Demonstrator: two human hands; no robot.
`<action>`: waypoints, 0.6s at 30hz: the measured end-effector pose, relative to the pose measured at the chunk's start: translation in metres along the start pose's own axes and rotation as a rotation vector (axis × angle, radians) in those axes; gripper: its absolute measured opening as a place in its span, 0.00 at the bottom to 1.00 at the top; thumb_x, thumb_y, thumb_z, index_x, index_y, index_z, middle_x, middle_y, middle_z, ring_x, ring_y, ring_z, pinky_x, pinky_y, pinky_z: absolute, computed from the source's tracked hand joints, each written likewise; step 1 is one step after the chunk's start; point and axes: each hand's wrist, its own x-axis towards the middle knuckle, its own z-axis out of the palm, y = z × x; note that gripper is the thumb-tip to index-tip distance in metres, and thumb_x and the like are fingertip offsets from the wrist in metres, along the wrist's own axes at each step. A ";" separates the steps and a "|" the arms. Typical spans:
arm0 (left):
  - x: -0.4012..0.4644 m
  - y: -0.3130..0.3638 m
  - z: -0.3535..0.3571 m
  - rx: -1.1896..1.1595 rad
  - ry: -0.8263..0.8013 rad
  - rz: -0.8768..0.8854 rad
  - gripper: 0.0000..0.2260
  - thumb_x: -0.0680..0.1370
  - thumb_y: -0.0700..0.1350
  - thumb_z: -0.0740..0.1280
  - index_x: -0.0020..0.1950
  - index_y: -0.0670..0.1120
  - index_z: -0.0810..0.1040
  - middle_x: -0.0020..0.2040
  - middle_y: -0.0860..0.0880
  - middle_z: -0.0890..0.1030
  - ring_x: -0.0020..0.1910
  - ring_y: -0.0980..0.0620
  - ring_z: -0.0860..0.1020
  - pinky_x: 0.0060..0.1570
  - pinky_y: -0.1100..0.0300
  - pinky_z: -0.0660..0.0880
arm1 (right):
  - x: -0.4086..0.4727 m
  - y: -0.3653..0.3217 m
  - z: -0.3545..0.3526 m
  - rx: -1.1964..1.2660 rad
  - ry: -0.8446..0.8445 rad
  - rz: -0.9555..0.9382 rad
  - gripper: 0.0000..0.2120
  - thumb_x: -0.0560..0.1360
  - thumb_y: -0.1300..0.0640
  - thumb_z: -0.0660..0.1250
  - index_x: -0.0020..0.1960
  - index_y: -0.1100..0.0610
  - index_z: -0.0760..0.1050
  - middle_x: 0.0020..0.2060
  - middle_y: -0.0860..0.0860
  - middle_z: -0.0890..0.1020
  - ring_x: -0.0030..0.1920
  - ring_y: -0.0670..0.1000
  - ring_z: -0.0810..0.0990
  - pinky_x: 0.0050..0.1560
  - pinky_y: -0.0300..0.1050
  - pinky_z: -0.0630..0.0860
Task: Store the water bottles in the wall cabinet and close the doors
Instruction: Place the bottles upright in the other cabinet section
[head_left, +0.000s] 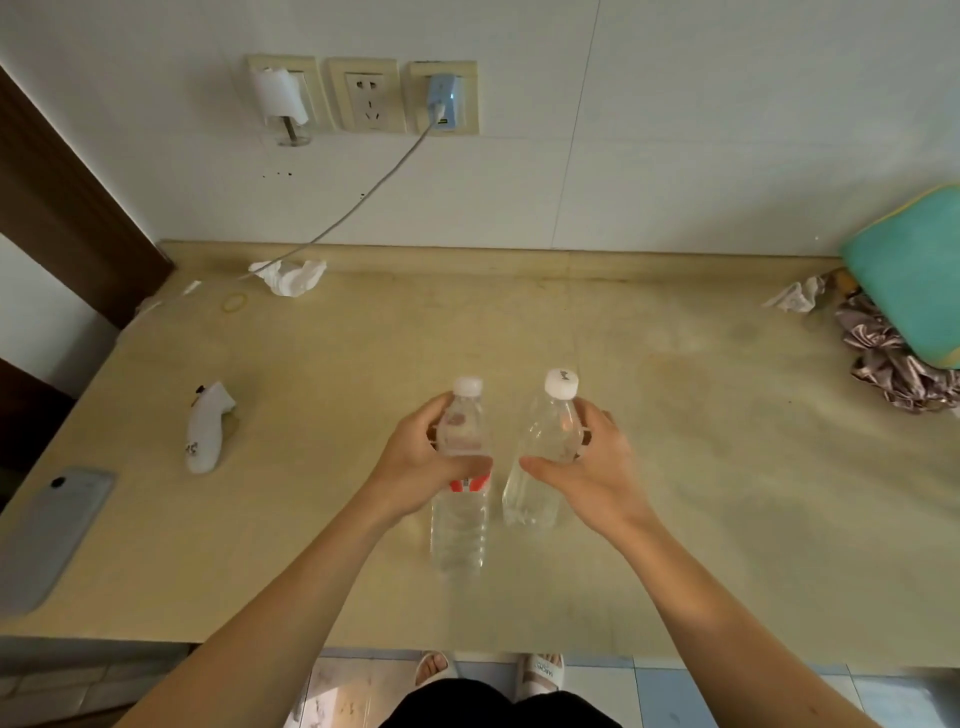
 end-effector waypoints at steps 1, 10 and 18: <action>-0.001 0.004 -0.001 -0.013 0.026 0.049 0.26 0.64 0.40 0.81 0.58 0.55 0.79 0.47 0.49 0.85 0.39 0.53 0.84 0.34 0.58 0.80 | 0.000 0.000 -0.002 -0.024 0.003 -0.032 0.37 0.64 0.53 0.82 0.69 0.47 0.72 0.57 0.41 0.74 0.56 0.35 0.75 0.54 0.35 0.73; 0.000 0.006 -0.008 0.199 0.214 0.277 0.29 0.66 0.45 0.83 0.63 0.54 0.77 0.61 0.54 0.74 0.63 0.54 0.74 0.63 0.56 0.73 | -0.004 0.017 -0.005 -0.111 -0.024 -0.141 0.38 0.67 0.51 0.81 0.71 0.47 0.67 0.61 0.36 0.67 0.55 0.32 0.71 0.47 0.28 0.70; 0.007 0.000 -0.007 0.309 0.137 0.277 0.30 0.68 0.54 0.81 0.66 0.59 0.73 0.60 0.61 0.73 0.64 0.54 0.73 0.64 0.54 0.73 | -0.002 0.029 -0.006 -0.029 -0.098 -0.125 0.39 0.62 0.39 0.76 0.68 0.34 0.61 0.61 0.28 0.66 0.61 0.30 0.69 0.50 0.32 0.71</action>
